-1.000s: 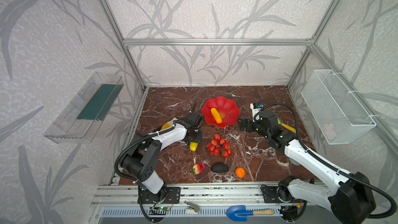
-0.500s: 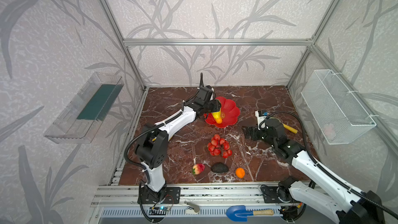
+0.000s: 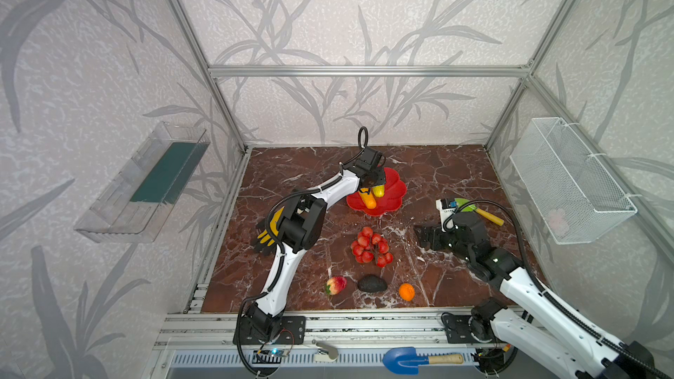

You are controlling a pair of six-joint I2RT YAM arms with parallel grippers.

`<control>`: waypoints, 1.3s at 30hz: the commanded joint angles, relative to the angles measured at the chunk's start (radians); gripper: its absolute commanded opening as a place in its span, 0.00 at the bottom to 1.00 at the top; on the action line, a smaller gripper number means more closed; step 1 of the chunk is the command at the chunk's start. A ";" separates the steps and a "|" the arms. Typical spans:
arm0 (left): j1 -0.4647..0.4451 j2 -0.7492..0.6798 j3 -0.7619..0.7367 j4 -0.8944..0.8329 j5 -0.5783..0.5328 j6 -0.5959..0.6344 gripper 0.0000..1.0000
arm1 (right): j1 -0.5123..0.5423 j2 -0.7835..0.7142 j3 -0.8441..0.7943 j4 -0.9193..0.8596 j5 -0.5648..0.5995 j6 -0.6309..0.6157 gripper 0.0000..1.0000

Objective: Place and organize the fake fruits in the fruit bowl
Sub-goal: 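Lower the green-yellow fruit into the bowl beside the yellow fruit, then withdraw the left gripper while the right gripper grasps the orange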

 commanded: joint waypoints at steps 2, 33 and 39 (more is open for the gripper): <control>-0.005 0.014 0.023 -0.043 -0.058 -0.043 0.50 | -0.004 -0.016 -0.011 -0.008 -0.009 -0.007 0.95; 0.015 -1.029 -0.909 0.496 -0.337 0.268 0.90 | 0.535 0.065 -0.077 -0.284 0.016 0.301 0.83; 0.062 -1.279 -1.138 0.454 -0.411 0.192 0.94 | 0.627 0.128 -0.106 -0.213 0.014 0.368 0.80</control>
